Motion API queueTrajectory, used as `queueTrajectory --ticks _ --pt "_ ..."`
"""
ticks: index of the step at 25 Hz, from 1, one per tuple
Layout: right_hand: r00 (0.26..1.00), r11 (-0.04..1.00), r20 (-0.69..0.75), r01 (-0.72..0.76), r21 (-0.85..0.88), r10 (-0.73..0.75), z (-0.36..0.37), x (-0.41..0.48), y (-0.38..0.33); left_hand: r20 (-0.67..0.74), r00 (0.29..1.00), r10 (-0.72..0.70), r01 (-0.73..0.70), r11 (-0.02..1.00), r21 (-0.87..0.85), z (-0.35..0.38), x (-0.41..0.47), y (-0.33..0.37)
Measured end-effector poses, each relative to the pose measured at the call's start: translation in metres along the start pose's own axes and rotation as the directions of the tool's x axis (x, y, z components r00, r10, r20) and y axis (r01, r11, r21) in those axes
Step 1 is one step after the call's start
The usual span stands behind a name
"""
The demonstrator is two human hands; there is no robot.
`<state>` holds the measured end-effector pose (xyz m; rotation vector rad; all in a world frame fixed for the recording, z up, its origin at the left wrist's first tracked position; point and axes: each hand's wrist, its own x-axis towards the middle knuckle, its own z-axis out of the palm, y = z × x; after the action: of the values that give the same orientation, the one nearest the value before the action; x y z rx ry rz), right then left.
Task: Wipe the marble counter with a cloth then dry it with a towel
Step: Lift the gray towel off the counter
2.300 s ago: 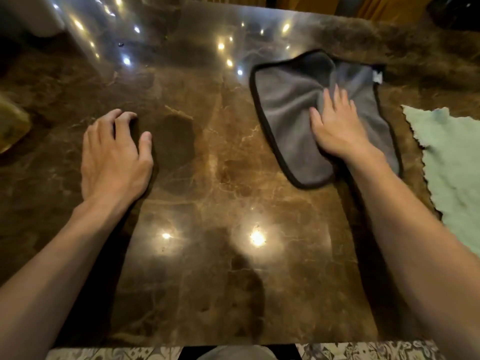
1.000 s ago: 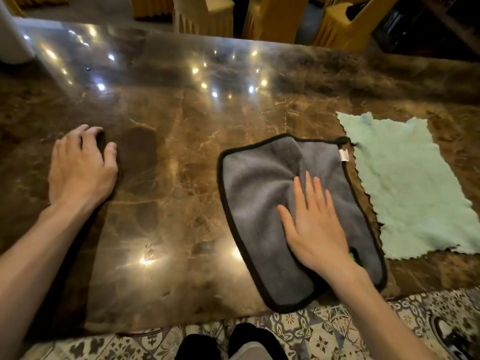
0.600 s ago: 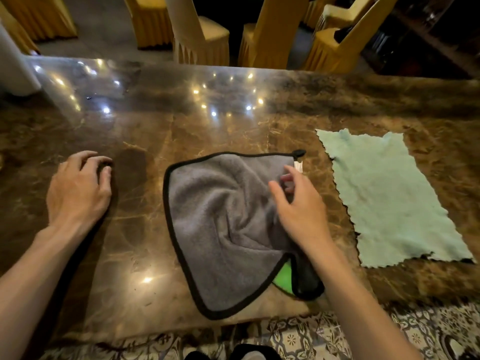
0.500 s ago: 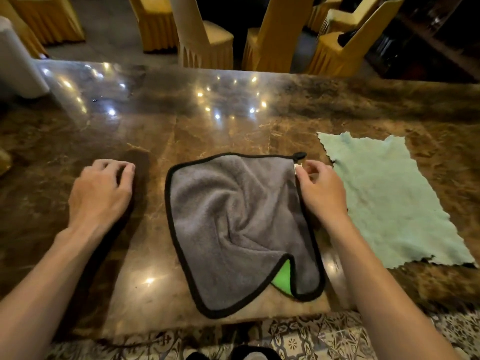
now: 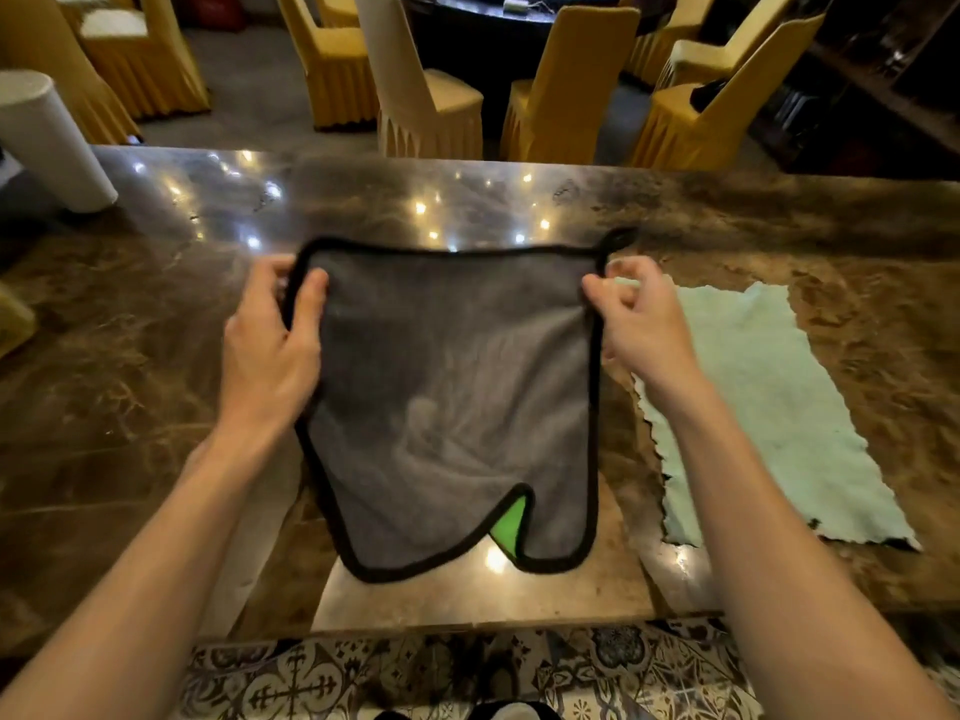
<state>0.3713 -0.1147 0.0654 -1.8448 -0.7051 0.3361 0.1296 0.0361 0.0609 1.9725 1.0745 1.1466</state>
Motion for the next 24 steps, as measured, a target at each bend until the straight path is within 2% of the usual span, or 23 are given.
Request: queueTrajectory --ticks 2,4,7,9,12,14,17,20,22,24 --pt "0.995 0.985 -0.078 0.075 0.157 -0.063 -0.048 -0.008 -0.020 -0.050 0.986 0.160 -0.165 0.980 -0.111 -0.006 0.007 0.038" --pt "0.970 0.965 -0.148 0.213 0.152 -0.191 -0.090 -0.018 -0.039 -0.089 0.958 0.274 -0.288 0.932 -0.219 -0.003 0.012 0.076" --pt "0.911 0.935 -0.282 0.339 0.104 -0.299 -0.147 -0.032 -0.057 -0.076 0.926 0.369 -0.368 0.840 -0.399 0.012 0.009 0.132" --pt "0.872 0.946 -0.383 0.324 -0.013 -0.304 -0.198 -0.029 -0.055 0.017 0.908 0.418 -0.343 0.766 -0.544 0.025 0.003 0.167" --pt "0.847 0.958 -0.452 0.210 -0.197 -0.279 -0.268 -0.021 -0.042 0.145 0.859 0.492 -0.240 0.635 -0.734 0.047 -0.006 0.209" --pt "0.823 0.969 -0.512 0.192 -0.157 -0.247 -0.294 -0.019 -0.035 0.204 0.856 0.475 -0.164 0.624 -0.764 0.067 -0.010 0.224" --pt "0.788 0.974 -0.577 0.122 -0.193 -0.213 -0.292 -0.006 -0.025 0.335 0.887 0.320 -0.021 0.750 -0.661 0.117 -0.016 0.217" --pt "0.889 0.960 -0.448 -0.034 -0.279 -0.099 -0.264 0.036 0.022 0.491 0.867 0.087 0.156 0.888 -0.432 0.172 -0.016 0.175" --pt "0.934 0.934 -0.357 -0.149 -0.325 0.025 -0.238 0.060 0.060 0.519 0.854 -0.048 0.211 0.942 -0.260 0.203 -0.018 0.141" --pt "0.941 0.903 -0.319 -0.231 -0.363 0.113 -0.216 0.075 0.092 0.508 0.848 -0.150 0.219 0.973 -0.079 0.225 -0.020 0.116"
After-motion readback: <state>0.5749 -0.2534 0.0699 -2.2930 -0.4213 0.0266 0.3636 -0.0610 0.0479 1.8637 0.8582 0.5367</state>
